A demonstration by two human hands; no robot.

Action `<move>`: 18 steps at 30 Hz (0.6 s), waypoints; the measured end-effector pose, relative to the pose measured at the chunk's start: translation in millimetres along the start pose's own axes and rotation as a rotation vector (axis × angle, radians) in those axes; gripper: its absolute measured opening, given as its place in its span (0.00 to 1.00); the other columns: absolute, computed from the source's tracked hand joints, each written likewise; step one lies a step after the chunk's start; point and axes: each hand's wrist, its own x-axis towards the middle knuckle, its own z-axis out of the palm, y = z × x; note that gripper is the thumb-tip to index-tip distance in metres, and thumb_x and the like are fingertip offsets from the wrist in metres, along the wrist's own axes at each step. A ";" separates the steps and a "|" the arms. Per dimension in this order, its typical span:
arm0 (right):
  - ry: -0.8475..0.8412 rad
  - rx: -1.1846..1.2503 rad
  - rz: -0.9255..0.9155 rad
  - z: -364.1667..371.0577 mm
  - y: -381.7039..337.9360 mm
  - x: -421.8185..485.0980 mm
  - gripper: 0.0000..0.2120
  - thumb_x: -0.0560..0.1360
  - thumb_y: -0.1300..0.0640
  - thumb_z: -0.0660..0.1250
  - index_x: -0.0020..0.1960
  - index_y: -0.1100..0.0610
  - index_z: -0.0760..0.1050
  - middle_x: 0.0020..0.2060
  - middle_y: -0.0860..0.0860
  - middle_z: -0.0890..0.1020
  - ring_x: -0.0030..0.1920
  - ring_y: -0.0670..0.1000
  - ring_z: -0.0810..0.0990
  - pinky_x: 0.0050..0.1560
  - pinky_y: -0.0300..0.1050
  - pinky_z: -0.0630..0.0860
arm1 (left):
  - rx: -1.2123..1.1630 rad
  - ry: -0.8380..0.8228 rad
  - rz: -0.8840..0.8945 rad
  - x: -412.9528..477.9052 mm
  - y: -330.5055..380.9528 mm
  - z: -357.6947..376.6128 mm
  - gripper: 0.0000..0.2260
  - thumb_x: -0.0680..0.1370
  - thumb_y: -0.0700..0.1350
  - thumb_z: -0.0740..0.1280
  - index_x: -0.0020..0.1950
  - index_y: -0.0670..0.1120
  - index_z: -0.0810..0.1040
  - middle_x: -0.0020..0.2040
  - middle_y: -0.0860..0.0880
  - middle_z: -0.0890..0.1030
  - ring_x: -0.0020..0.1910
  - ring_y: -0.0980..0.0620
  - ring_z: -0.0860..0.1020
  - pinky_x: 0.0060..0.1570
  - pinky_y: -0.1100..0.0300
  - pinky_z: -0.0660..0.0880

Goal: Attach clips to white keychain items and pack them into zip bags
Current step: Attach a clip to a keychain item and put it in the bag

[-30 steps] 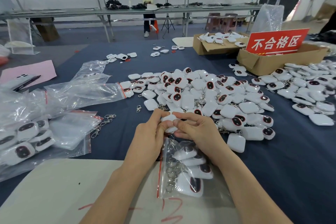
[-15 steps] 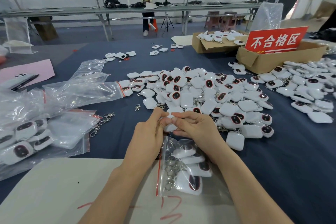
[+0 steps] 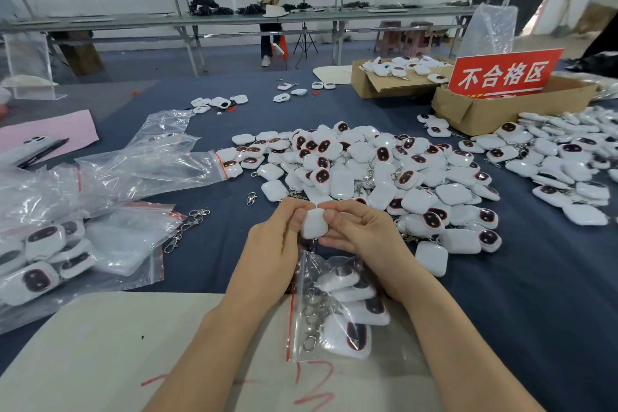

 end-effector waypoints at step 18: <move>-0.174 0.162 -0.076 -10.5 3.0 3.5 0.11 0.82 0.63 0.62 0.60 0.63 0.80 0.58 0.61 0.83 0.62 0.58 0.81 0.60 0.43 0.79 | -0.212 -0.161 -0.053 1.3 3.5 -0.7 0.13 0.80 0.60 0.65 0.64 0.62 0.76 0.57 0.61 0.82 0.55 0.61 0.81 0.51 0.70 0.75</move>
